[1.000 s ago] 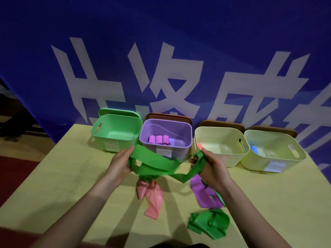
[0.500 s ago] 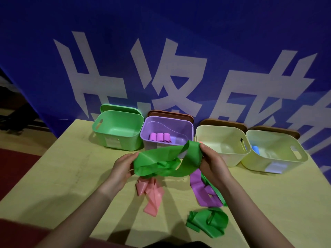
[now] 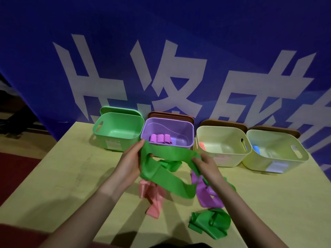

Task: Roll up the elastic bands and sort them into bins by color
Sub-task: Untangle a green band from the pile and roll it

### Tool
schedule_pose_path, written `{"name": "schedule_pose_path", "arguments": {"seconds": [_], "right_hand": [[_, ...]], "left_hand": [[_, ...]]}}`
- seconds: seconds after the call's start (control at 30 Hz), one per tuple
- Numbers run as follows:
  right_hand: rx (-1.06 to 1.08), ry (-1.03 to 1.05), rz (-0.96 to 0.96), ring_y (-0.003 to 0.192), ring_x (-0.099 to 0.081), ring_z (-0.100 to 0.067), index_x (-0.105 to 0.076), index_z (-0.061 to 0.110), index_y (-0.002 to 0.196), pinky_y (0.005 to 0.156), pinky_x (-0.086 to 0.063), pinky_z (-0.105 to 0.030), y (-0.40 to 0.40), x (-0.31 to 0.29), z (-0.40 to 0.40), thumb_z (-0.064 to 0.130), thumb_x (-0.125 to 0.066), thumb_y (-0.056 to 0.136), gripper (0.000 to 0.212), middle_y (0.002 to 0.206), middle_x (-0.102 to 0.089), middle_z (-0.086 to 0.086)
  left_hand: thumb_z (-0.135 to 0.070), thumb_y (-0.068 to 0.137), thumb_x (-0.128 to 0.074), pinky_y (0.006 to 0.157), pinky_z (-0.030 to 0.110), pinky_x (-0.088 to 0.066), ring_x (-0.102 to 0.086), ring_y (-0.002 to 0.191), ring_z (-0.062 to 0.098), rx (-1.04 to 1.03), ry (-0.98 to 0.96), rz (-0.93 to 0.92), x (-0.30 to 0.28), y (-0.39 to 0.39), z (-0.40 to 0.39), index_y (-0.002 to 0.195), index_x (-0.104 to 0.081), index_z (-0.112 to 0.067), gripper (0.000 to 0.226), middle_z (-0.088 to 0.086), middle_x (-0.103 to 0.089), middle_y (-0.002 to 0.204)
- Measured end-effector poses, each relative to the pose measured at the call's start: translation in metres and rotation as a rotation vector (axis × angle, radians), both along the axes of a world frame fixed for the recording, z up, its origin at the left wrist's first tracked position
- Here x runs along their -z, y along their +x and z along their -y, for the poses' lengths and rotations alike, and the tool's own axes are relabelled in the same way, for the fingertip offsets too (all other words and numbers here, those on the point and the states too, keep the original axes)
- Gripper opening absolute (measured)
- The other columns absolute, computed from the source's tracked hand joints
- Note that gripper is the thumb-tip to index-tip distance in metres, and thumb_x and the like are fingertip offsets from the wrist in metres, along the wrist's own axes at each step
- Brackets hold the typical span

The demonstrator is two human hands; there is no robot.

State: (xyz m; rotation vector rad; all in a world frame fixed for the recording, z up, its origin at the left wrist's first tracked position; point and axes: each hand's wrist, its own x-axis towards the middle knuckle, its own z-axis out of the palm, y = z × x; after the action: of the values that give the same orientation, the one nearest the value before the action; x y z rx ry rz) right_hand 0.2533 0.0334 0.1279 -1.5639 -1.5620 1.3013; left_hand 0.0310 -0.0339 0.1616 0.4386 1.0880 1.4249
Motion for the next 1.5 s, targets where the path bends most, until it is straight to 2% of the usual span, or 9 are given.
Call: {"name": "schedule_pose_path", "arguments": {"seconds": [0.2, 0.33, 0.43, 0.6, 0.8, 0.97, 1.27, 1.37, 1.5], "right_hand": [[-0.052, 0.275, 0.221, 0.101, -0.053, -0.014, -0.054, 0.017, 0.123, 0.088, -0.045, -0.033, -0.011, 0.016, 0.008, 0.029, -0.062, 0.089, 0.037, 0.111, -0.058, -0.001], [-0.202, 0.253, -0.268, 0.101, -0.062, -0.007, -0.066, 0.016, 0.109, 0.083, -0.046, -0.019, -0.024, -0.001, 0.029, 0.037, -0.058, 0.084, 0.033, 0.109, -0.067, 0.003], [-0.312, 0.216, -0.393, 0.098, -0.063, -0.007, -0.066, 0.012, 0.104, 0.085, -0.048, -0.021, -0.036, -0.007, 0.032, 0.043, -0.060, 0.079, 0.040, 0.104, -0.069, 0.003], [-0.266, 0.273, -0.356, 0.086, -0.064, -0.013, -0.072, 0.022, 0.093, 0.082, -0.050, -0.038, -0.055, -0.012, 0.029, 0.030, -0.068, 0.081, 0.016, 0.092, -0.072, 0.000], [-0.240, 0.218, -0.476, 0.062, -0.055, 0.006, -0.064, 0.010, 0.086, 0.061, -0.043, -0.012, -0.061, -0.030, 0.024, -0.004, -0.055, 0.092, 0.018, 0.066, -0.066, 0.015], [-0.136, 0.099, -0.626, 0.065, -0.061, -0.011, -0.069, 0.011, 0.083, 0.063, -0.048, -0.024, -0.057, -0.042, 0.012, 0.005, -0.058, 0.092, 0.016, 0.072, -0.068, 0.000], [-0.123, 0.134, -0.578, 0.054, -0.054, -0.005, -0.068, 0.011, 0.076, 0.057, -0.044, -0.020, -0.046, -0.054, 0.006, 0.000, -0.059, 0.089, 0.019, 0.058, -0.063, 0.007], [-0.054, 0.221, -0.456, 0.049, -0.044, -0.012, -0.053, 0.005, 0.055, 0.054, -0.037, -0.025, -0.041, -0.047, 0.006, 0.016, -0.068, 0.087, 0.037, 0.049, -0.049, -0.002], [0.029, 0.268, -0.497, 0.057, -0.040, -0.019, -0.044, -0.005, 0.060, 0.060, -0.034, -0.032, -0.035, -0.040, 0.008, 0.049, -0.062, 0.079, 0.060, 0.059, -0.042, -0.012]], "left_hand": [[-0.023, 0.093, -0.050, 0.081, 0.034, -0.049, -0.066, 0.072, 0.016, 0.027, 0.074, 0.161, -0.032, 0.021, -0.007, 0.092, -0.059, -0.009, 0.017, 0.009, -0.069, 0.081], [-0.024, 0.083, -0.058, 0.087, 0.037, -0.049, -0.063, 0.089, 0.020, 0.017, 0.121, 0.061, -0.035, 0.031, -0.010, 0.116, -0.057, -0.002, 0.040, 0.015, -0.065, 0.101], [-0.018, 0.089, -0.055, 0.070, 0.028, -0.054, -0.067, 0.080, 0.018, -0.007, 0.129, -0.007, -0.032, 0.033, -0.012, 0.102, -0.062, -0.004, 0.020, 0.013, -0.067, 0.092], [0.000, 0.092, -0.050, 0.076, 0.028, -0.052, -0.065, 0.086, 0.017, -0.054, 0.109, -0.083, -0.027, 0.028, -0.012, 0.101, -0.063, -0.008, 0.018, 0.009, -0.068, 0.093], [0.006, 0.094, -0.042, 0.080, 0.026, -0.054, -0.068, 0.092, 0.013, -0.043, 0.127, -0.262, -0.023, 0.020, -0.003, 0.121, -0.058, -0.010, 0.035, 0.010, -0.067, 0.109], [-0.009, 0.095, -0.051, 0.091, 0.044, -0.051, -0.065, 0.102, 0.029, 0.008, 0.109, -0.373, -0.018, 0.022, 0.007, 0.122, -0.058, -0.010, 0.028, 0.017, -0.068, 0.110], [-0.005, 0.090, -0.058, 0.085, 0.037, -0.050, -0.064, 0.090, 0.021, 0.045, 0.053, -0.422, -0.019, 0.033, 0.002, 0.103, -0.066, -0.005, 0.015, 0.014, -0.069, 0.098], [-0.001, 0.090, -0.058, 0.074, 0.022, -0.051, -0.064, 0.078, 0.008, -0.001, 0.088, -0.544, -0.019, 0.030, 0.000, 0.097, -0.068, -0.009, 0.015, 0.002, -0.070, 0.086], [-0.002, 0.090, -0.058, 0.070, 0.012, -0.049, -0.062, 0.071, -0.004, 0.032, 0.175, -0.652, -0.028, 0.026, -0.001, 0.091, -0.069, -0.017, 0.019, -0.016, -0.070, 0.072]]}}
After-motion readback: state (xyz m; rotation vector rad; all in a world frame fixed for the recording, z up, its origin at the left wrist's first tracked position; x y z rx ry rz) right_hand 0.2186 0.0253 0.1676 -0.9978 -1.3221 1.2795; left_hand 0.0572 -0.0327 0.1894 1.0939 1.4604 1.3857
